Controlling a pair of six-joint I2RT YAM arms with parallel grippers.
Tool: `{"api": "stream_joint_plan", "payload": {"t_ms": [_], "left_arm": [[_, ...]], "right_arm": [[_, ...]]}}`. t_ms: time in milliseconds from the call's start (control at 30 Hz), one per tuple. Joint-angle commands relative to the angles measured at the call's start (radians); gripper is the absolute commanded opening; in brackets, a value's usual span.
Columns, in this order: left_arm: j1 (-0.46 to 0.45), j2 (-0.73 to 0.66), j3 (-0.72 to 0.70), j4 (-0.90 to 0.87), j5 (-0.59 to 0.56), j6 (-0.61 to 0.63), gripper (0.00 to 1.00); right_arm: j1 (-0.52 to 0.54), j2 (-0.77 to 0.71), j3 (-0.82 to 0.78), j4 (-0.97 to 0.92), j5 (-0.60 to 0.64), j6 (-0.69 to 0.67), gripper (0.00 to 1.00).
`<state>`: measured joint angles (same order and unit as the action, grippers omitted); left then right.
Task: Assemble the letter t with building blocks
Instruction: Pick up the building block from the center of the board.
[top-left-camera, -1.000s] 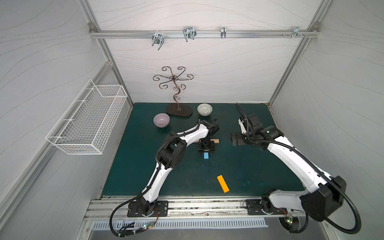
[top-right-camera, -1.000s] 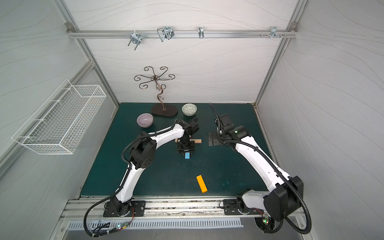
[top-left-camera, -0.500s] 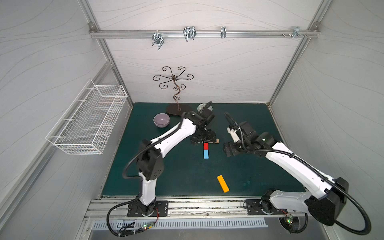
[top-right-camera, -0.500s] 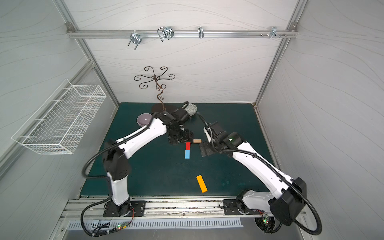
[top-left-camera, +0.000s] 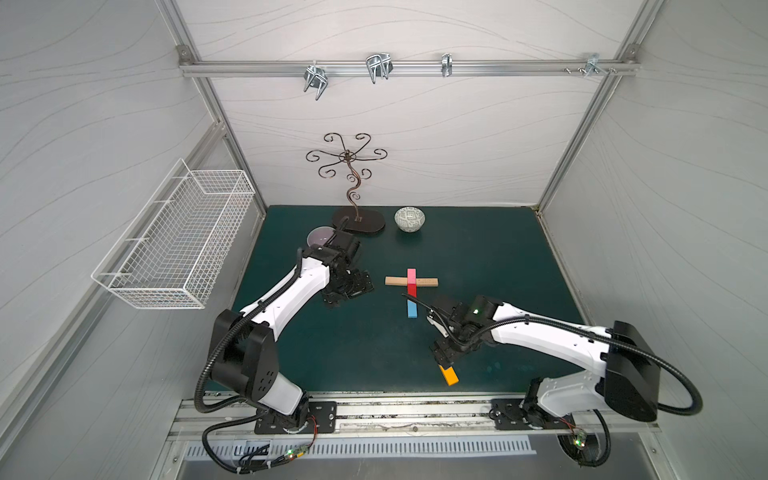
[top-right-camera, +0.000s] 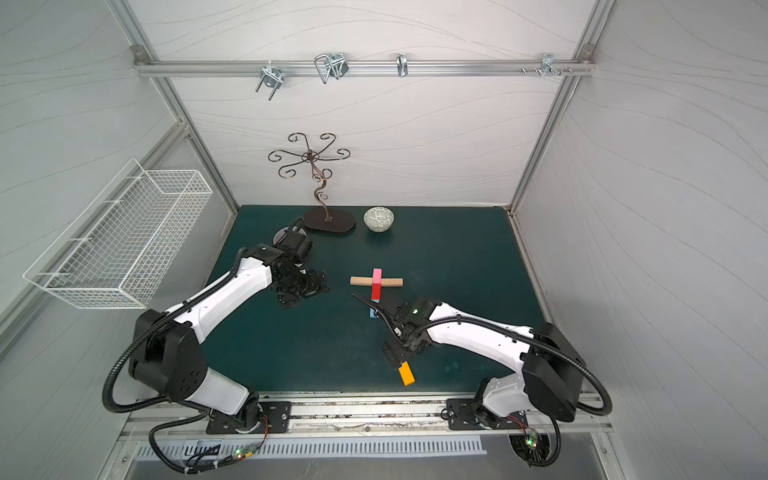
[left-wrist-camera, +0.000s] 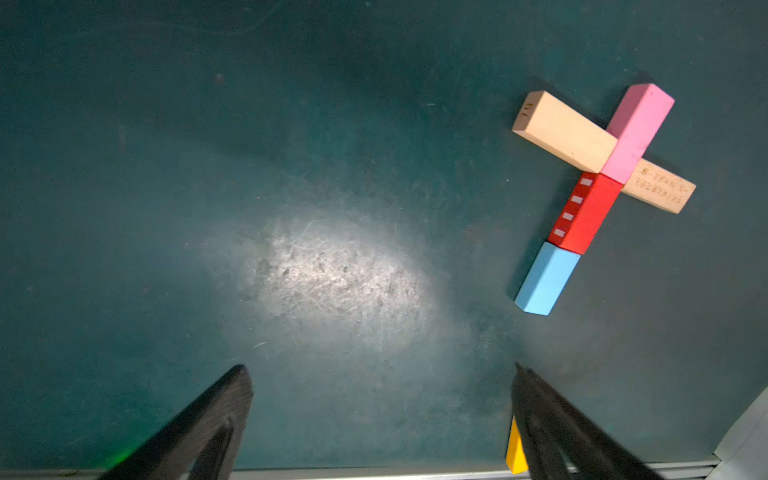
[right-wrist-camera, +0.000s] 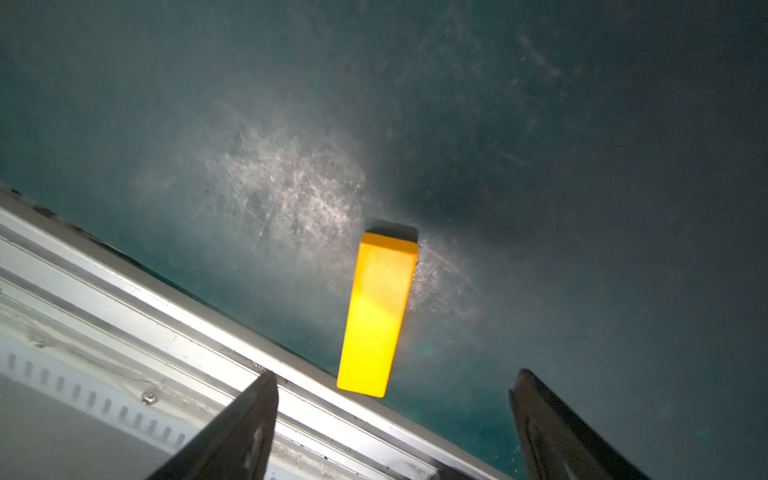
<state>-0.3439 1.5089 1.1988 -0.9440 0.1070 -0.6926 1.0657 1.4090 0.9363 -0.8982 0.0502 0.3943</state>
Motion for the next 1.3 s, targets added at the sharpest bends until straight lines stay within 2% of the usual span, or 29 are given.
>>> {"api": "stream_joint_plan", "payload": {"t_ms": [0,533,700,900,1000,1267], "left_arm": [[0.032,-0.034,0.000,0.057,0.012,-0.013,0.99],[0.033,0.018,-0.002,0.101,0.055,-0.048,0.99],[0.034,0.030,0.001,0.089,0.050,-0.048,0.99],[0.034,0.038,-0.005,0.088,0.045,-0.049,0.99],[0.033,0.034,-0.009,0.096,0.045,-0.055,0.98],[0.034,0.043,-0.002,0.090,0.035,-0.059,0.98]], "right_arm": [[0.028,0.043,-0.018,0.018,-0.017,0.035,0.87],[0.033,0.147,-0.082,0.142,-0.013,0.078,0.79],[0.034,0.171,-0.065,0.097,0.047,0.108,0.76],[0.034,0.175,-0.076,0.104,0.047,0.115,0.62],[0.034,0.177,-0.081,0.108,0.042,0.112,0.48],[0.033,0.177,-0.082,0.107,0.045,0.102,0.38]]}}
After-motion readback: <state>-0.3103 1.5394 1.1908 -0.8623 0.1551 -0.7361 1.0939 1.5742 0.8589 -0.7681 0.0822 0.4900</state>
